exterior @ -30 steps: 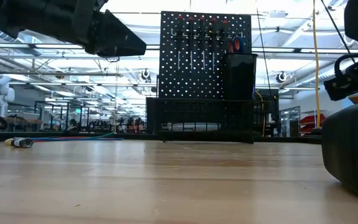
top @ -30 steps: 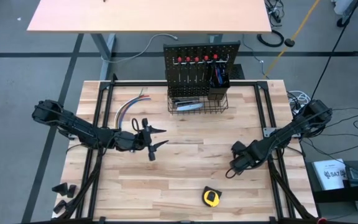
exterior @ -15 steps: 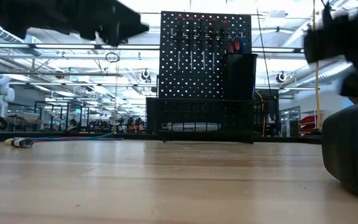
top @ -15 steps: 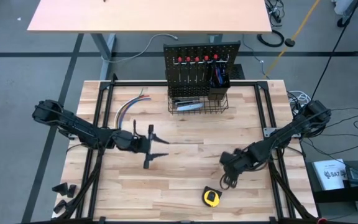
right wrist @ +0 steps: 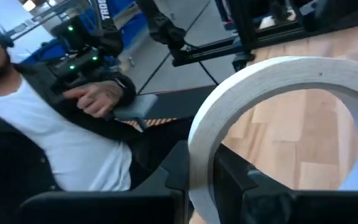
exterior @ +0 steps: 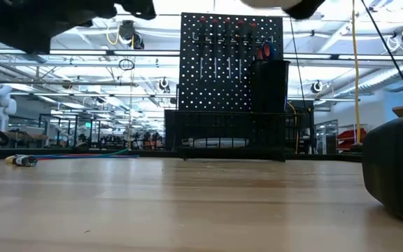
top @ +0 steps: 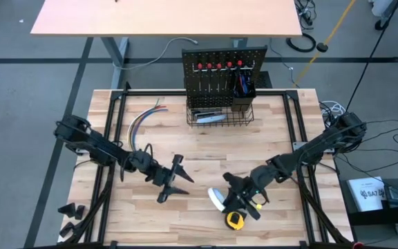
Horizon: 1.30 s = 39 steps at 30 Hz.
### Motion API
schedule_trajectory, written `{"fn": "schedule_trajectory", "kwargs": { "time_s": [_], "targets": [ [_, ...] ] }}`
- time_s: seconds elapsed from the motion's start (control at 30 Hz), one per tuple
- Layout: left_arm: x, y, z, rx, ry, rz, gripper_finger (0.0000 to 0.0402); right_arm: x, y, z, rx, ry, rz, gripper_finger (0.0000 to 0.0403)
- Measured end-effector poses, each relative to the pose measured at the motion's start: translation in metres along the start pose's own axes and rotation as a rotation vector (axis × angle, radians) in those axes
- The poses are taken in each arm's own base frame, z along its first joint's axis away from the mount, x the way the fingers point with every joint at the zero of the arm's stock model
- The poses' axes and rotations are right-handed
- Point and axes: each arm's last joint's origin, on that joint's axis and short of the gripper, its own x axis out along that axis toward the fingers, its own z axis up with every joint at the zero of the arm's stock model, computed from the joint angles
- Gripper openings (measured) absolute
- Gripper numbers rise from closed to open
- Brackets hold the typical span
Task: Hang tools onto peg board
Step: Put the masking tape into the wire basket bin on the pegboard
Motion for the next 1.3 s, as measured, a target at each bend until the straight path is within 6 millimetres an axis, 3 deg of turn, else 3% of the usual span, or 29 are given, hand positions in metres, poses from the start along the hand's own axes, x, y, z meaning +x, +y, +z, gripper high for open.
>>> {"fn": "schedule_trajectory", "kwargs": {
  "time_s": [0.23, 0.47, 0.83, 0.97, 1.17, 1.3],
  "targets": [
    [0.023, -0.001, -0.014, 0.008, 0.039, -0.007, 0.0217, 0.016, -0.026, 0.0, -0.01, -0.014, 0.117, 0.0034],
    [0.036, -0.001, -0.019, -0.099, 0.061, -0.038, 0.0217, 0.028, -0.045, -0.003, -0.011, -0.026, 0.205, 0.0033],
    [0.044, -0.004, -0.022, -0.191, 0.115, -0.245, 0.0213, 0.041, -0.05, 0.014, -0.054, 0.026, 0.199, 0.0035],
    [0.044, -0.003, -0.022, -0.19, 0.115, -0.243, 0.0178, 0.042, -0.048, 0.017, -0.067, 0.05, 0.193, 0.0036],
    [0.044, -0.002, -0.022, -0.176, 0.114, -0.242, 0.0073, 0.042, -0.048, 0.017, -0.068, 0.05, 0.197, 0.004],
    [0.043, 0.0, -0.024, -0.188, 0.121, -0.25, 0.0073, 0.042, -0.048, 0.017, -0.063, 0.048, 0.191, 0.0071]
  ]
}}
